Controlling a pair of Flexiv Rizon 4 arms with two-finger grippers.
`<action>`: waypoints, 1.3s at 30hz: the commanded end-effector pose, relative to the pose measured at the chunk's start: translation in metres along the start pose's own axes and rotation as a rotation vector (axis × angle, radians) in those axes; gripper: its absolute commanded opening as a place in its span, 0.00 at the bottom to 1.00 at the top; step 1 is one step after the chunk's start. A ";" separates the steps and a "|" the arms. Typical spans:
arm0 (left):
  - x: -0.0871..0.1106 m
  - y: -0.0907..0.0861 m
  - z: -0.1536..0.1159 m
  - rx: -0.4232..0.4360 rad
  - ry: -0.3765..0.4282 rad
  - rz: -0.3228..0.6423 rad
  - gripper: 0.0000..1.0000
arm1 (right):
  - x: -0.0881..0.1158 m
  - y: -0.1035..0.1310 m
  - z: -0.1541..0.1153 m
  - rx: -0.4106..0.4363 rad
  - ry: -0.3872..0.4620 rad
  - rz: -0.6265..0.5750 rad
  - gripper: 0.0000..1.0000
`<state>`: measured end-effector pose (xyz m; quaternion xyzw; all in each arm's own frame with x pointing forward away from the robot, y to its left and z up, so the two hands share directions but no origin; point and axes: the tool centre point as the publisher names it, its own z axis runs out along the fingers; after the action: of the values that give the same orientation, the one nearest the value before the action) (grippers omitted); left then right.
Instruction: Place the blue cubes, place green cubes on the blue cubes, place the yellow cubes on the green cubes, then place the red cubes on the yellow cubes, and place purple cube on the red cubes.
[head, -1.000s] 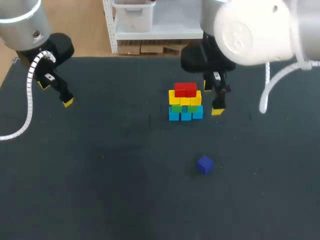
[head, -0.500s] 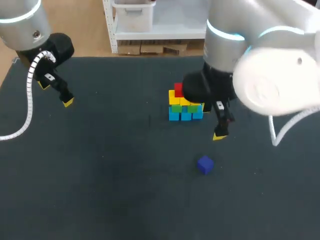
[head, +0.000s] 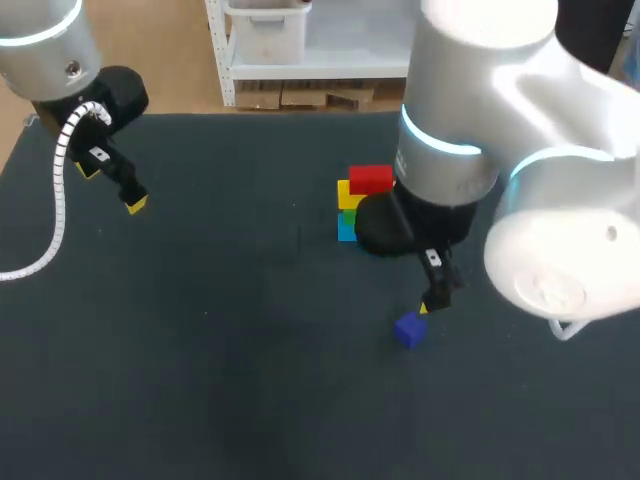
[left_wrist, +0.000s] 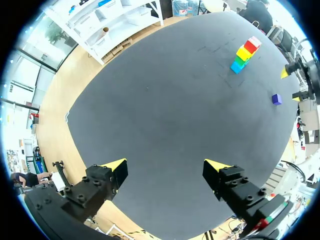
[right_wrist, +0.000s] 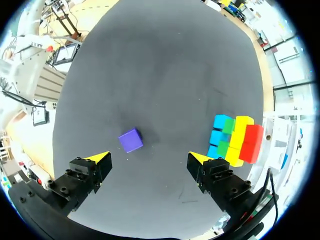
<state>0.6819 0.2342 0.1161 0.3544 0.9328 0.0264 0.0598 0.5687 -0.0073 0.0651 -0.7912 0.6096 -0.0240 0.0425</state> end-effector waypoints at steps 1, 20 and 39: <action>-0.001 0.002 0.000 0.003 0.001 0.002 1.00 | -0.007 0.005 0.013 0.071 -0.002 -0.028 1.00; -0.001 0.002 0.000 0.003 0.001 0.002 1.00 | -0.005 0.016 0.050 -0.080 -0.042 -0.151 1.00; -0.001 0.002 0.000 0.003 0.001 0.002 1.00 | -0.007 0.018 0.066 -0.123 -0.035 -0.178 0.47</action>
<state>0.6819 0.2342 0.1162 0.3545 0.9328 0.0264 0.0598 0.5554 -0.0032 -0.0017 -0.8433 0.5369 0.0245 0.0016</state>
